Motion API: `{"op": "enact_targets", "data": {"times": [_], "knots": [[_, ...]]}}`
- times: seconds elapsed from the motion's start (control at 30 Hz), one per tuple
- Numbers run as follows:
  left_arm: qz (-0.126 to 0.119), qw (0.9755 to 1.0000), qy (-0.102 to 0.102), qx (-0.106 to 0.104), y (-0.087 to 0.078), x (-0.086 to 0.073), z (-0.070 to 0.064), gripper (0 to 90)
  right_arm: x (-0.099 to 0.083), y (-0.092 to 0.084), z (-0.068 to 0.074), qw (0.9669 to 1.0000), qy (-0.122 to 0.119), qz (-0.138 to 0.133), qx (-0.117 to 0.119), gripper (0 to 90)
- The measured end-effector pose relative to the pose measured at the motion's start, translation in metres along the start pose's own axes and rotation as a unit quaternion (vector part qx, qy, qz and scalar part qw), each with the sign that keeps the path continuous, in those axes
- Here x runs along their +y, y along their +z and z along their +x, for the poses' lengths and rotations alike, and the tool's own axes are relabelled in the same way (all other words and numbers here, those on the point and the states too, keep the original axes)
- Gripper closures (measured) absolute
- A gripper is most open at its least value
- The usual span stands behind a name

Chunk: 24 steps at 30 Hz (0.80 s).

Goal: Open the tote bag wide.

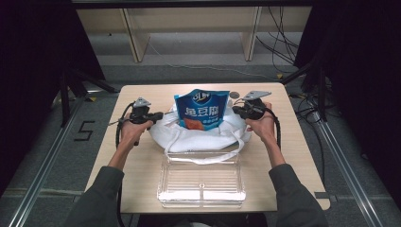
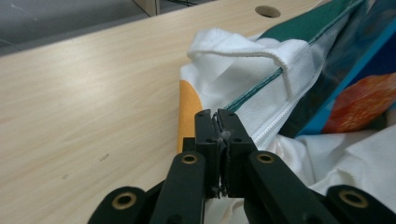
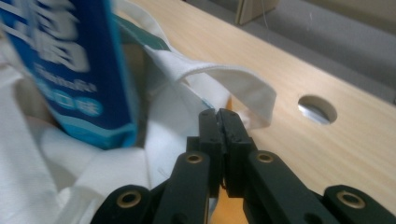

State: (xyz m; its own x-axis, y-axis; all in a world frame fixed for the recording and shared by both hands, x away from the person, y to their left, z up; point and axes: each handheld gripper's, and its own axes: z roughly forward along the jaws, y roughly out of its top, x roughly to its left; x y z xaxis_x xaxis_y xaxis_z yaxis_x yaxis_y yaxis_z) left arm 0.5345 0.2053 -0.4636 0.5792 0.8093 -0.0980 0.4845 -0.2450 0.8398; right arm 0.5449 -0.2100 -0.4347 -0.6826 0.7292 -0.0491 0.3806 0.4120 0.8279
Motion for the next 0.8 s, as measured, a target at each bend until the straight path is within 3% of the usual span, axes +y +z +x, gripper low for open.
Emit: {"op": "enact_targets", "data": {"times": [0.1, 0.17, 0.2, 0.27, 0.33, 0.37, 0.4, 0.43, 0.57, 0.6, 0.63, 0.73, 0.77, 0.8], "knots": [[0.029, 0.9995, 0.01, 0.002, 0.018, -0.009, 0.001, 87.8, -0.01, 0.017, -0.011, 0.9995, 0.019, 0.026, 0.002, 89.6], [0.036, 0.9993, 0.004, -0.001, 0.023, -0.011, 0.003, 87.8, -0.014, 0.023, -0.013, 0.9994, 0.025, 0.022, -0.001, 89.6], [0.037, 0.9993, -0.006, -0.003, 0.03, -0.015, 0.004, 87.8, -0.019, 0.031, -0.016, 0.9987, 0.024, 0.046, 0.001, 89.7], [0.042, 0.9991, -0.008, -0.006, 0.032, -0.015, 0.004, 87.9, -0.02, 0.033, -0.018, 0.9984, 0.024, 0.051, 0.001, 89.7], [0.049, 0.9988, -0.007, -0.006, 0.034, -0.017, 0.004, 87.9, -0.028, 0.046, -0.019, 0.9969, 0.046, 0.065, 0.002, 89.8], [0.043, 0.9991, -0.005, -0.003, 0.037, -0.019, 0.003, 87.9, -0.032, 0.051, -0.02, 0.997, 0.039, 0.067, -0.002, 89.8], [0.047, 0.9989, -0.001, -0.005, 0.037, -0.02, 0.003, 87.9, -0.032, 0.051, -0.021, 0.9952, 0.044, 0.087, 0.004, 89.8], [0.045, 0.999, -0.005, -0.002, 0.038, -0.02, 0.002, 87.9, -0.036, 0.056, -0.021, 0.9965, 0.039, 0.073, -0.001, 89.8], [0.047, 0.9988, -0.009, -0.007, 0.039, -0.021, 0.004, 87.6, -0.038, 0.058, -0.019, 0.9959, 0.051, 0.075, 0.0, 89.7], [0.043, 0.999, -0.011, -0.005, 0.038, -0.02, 0.004, 87.3, -0.036, 0.054, -0.02, 0.9952, 0.047, 0.086, 0.003, 89.3], [0.042, 0.999, -0.012, -0.006, 0.036, -0.02, 0.005, 86.6, -0.036, 0.053, -0.019, 0.9961, 0.058, 0.066, -0.001, 88.4], [0.028, 0.9993, -0.022, -0.008, 0.03, -0.018, 0.009, 82.7, -0.03, 0.04, -0.023, 0.9963, 0.068, 0.05, 0.019, 79.7], [0.026, 0.9993, -0.025, -0.009, 0.028, -0.017, 0.01, 80.2, -0.028, 0.035, -0.023, 0.9965, 0.069, 0.045, 0.014, 75.4], [0.012, 0.999, -0.041, -0.014, 0.027, -0.016, 0.009, 77.7, -0.025, 0.031, -0.023, 0.9967, 0.07, 0.041, 0.008, 72.6]]}}
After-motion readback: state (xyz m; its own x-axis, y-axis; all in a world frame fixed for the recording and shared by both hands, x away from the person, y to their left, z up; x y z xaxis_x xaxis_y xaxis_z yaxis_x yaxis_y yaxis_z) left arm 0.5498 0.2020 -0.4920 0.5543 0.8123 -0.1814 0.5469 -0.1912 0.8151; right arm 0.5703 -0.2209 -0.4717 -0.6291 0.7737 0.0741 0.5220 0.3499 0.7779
